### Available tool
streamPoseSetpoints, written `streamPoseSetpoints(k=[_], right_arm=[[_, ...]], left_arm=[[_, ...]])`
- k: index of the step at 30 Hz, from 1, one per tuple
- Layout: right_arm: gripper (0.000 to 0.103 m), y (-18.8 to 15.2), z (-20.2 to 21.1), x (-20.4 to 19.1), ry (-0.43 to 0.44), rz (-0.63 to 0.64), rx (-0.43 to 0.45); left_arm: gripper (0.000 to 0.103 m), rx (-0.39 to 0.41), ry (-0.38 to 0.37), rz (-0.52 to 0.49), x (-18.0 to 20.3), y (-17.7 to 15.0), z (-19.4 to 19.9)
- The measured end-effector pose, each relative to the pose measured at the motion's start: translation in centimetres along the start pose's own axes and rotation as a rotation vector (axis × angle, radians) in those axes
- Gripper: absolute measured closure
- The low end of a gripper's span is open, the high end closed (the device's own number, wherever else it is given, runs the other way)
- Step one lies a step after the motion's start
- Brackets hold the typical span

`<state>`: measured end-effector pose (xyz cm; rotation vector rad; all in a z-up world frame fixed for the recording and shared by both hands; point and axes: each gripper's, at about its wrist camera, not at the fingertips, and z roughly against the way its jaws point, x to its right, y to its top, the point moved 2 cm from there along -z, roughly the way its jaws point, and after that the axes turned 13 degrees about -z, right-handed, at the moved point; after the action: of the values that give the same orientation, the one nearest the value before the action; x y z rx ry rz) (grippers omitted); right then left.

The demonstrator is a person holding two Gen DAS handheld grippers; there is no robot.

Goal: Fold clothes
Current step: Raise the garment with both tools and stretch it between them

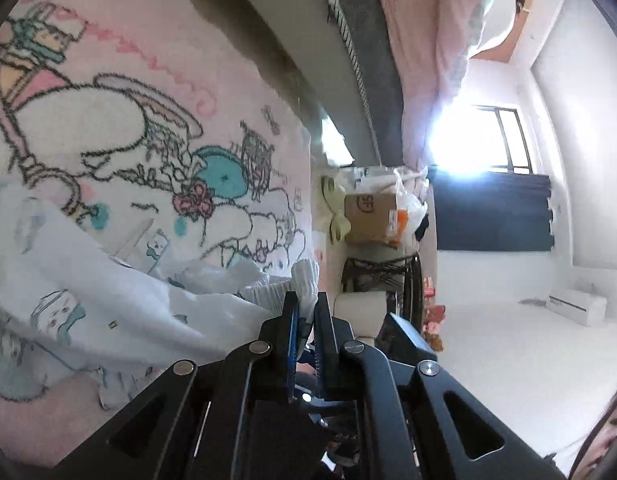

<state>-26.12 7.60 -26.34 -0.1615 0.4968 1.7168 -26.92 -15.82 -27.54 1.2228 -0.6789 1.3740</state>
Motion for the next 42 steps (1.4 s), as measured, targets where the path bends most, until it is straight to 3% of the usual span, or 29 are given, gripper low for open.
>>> streamPoseSetpoints(k=[2,5,16,17,20,22,27,30,35,42], right_arm=[[0.038,0.0,0.4,0.3,0.003,-0.027,0.022],[0.037,-0.2,0.0,0.2,-0.062,-0.021,0.036],[0.037,-1.4,-1.8,-1.9,-0.180,0.113,0.009],[0.038,-1.4,-1.6,-2.0,-0.173,0.114,0.020],[0.070,-1.3,-0.8,-2.1,-0.126,0.101,0.049],[0.071,-1.2,-0.3,-2.0,-0.103,0.084,0.071],[0.092,-1.0,1.3,-1.7,-0.048,0.052,0.129],[0.093,-0.3,2.4,-1.4,-0.007,0.028,0.154],[0.094,0.8,4.7,-1.6,-0.035,0.053,0.199],[0.094,1.9,6.8,-2.5,-0.034,0.020,0.162]], left_arm=[[0.097,0.020,-0.018,0.000,0.6,0.0,0.9],[0.098,0.049,-0.034,-0.021,1.9,-0.1,2.2],[0.097,0.110,-0.080,-0.132,7.8,-0.8,6.1],[0.097,0.115,-0.082,-0.144,8.3,-0.8,6.4],[0.097,0.125,-0.084,-0.174,9.4,-1.0,7.3],[0.097,0.125,-0.077,-0.181,9.8,-1.1,7.8],[0.097,0.137,-0.044,-0.197,10.0,-1.4,8.9],[0.097,0.141,-0.010,-0.205,10.0,-1.4,9.6],[0.097,0.141,0.063,-0.214,9.8,-1.4,10.6],[0.097,0.098,0.177,-0.203,8.7,-2.1,11.3]])
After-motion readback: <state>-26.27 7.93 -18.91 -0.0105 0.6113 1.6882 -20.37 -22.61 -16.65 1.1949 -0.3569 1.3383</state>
